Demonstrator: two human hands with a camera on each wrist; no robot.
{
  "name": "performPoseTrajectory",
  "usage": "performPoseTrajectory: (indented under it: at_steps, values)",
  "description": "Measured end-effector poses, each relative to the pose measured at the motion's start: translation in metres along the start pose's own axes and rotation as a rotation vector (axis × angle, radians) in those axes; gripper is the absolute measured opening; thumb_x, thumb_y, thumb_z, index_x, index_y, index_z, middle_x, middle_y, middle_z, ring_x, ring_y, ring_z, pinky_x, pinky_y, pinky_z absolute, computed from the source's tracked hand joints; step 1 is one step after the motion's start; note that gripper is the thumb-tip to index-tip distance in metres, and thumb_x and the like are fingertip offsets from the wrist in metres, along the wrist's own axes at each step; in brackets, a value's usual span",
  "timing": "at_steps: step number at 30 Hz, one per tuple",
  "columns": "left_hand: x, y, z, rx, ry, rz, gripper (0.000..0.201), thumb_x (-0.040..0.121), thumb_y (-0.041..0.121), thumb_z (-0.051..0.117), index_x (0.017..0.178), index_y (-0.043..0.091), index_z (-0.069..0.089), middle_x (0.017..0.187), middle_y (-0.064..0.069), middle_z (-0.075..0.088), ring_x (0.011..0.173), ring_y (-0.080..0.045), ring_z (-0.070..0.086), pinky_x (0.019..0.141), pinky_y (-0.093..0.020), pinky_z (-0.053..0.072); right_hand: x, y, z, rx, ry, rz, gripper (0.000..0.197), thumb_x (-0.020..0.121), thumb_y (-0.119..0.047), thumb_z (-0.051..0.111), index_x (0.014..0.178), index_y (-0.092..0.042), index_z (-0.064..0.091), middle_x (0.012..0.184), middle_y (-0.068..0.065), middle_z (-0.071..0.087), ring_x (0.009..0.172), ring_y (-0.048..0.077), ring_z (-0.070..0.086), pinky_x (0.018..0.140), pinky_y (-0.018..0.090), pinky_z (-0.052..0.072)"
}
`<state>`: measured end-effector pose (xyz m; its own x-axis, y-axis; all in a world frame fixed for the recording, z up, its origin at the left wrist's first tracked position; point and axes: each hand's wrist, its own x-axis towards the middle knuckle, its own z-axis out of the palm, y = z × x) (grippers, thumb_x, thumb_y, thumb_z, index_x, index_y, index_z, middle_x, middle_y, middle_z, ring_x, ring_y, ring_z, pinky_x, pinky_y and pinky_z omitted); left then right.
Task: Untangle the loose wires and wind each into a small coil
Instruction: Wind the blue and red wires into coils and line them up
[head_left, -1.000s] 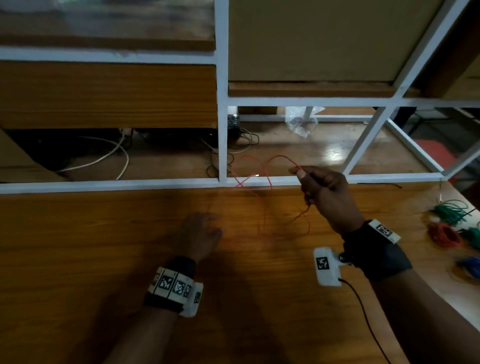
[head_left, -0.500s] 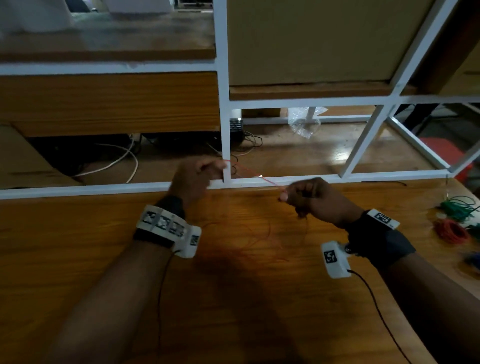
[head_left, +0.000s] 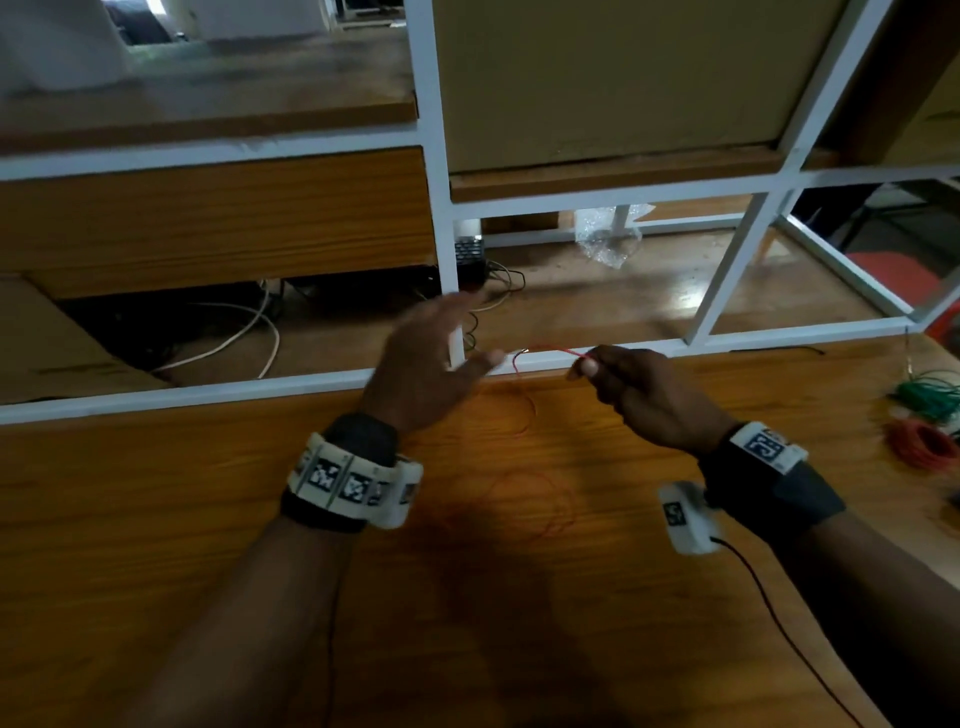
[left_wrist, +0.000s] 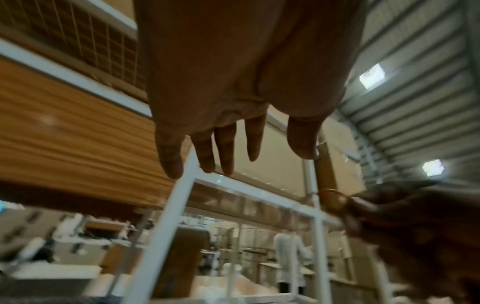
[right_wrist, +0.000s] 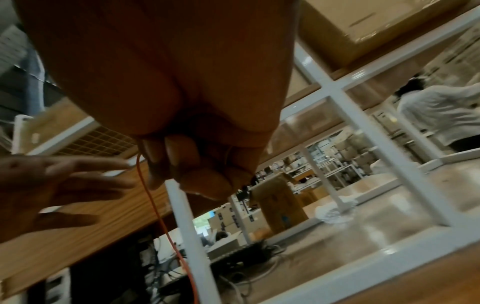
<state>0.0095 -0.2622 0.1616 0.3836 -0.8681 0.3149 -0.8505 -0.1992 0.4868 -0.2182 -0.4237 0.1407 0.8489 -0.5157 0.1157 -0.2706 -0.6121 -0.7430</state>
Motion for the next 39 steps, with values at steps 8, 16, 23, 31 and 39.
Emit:
performPoseTrajectory:
  at_steps: [8,16,23,31,39]
  values:
    - [-0.001,0.006,0.026,-0.385,-0.155,0.061,0.016,0.098,0.029,0.062,0.105,0.020,0.073,0.091,0.013,0.070,0.084,0.003,0.065,0.075,-0.011,0.046,-0.007,-0.017,0.007,0.466,-0.080,0.028,0.037,0.110,-0.029,0.045,0.095,-0.001,0.065,0.067,0.005,0.046,0.064,0.025,0.045,0.064,0.042,0.044]
    - [-0.011,-0.001,0.011,-0.418,-0.084,0.100,0.008,0.089,0.018,0.075,0.096,0.017,0.076,0.089,0.010,0.072,0.085,-0.005,0.067,0.074,-0.011,0.050,-0.050,0.005,0.004,0.360,-0.305,0.157,0.037,0.097,-0.050,0.060,0.116,-0.021,0.074,0.100,0.003,0.074,0.099,0.017,0.070,0.082,0.042,0.057]
    - [-0.029,0.020,0.026,-0.501,-0.168,0.076,0.012,0.083,0.019,0.081,0.094,0.018,0.076,0.086,0.011,0.073,0.082,-0.005,0.068,0.074,-0.022,0.055,-0.022,-0.035,0.026,0.260,-0.137,-0.020,0.036,0.103,-0.041,0.057,0.094,-0.011,0.075,0.069,0.005,0.067,0.062,0.033,0.061,0.061,0.050,0.051]
    - [-0.138,-0.114,-0.002,-0.230,-0.324,-0.425,0.027,0.090,0.050,0.066,0.086,0.024,0.070,0.075,0.001,0.064,0.061,-0.003,0.056,0.063,-0.029,0.047,-0.057,0.022,-0.051,0.237,0.448,0.114,0.023,0.103,-0.028,0.057,0.085,-0.027,0.071,0.073,0.003,0.063,0.059,0.004,0.055,0.057,0.029,0.046]
    - [-0.128,-0.053,0.016,-0.442,-0.266,-0.376,0.030,0.083,0.062,0.060,0.100,0.042,0.074,0.077,0.023,0.068,0.071,0.004,0.061,0.068,-0.025,0.051,-0.039,0.043,0.013,-0.528,-0.054,0.192,0.073,0.090,-0.049,0.071,0.153,-0.024,0.043,0.155,0.010,0.045,0.139,0.033,0.044,0.112,0.054,0.043]
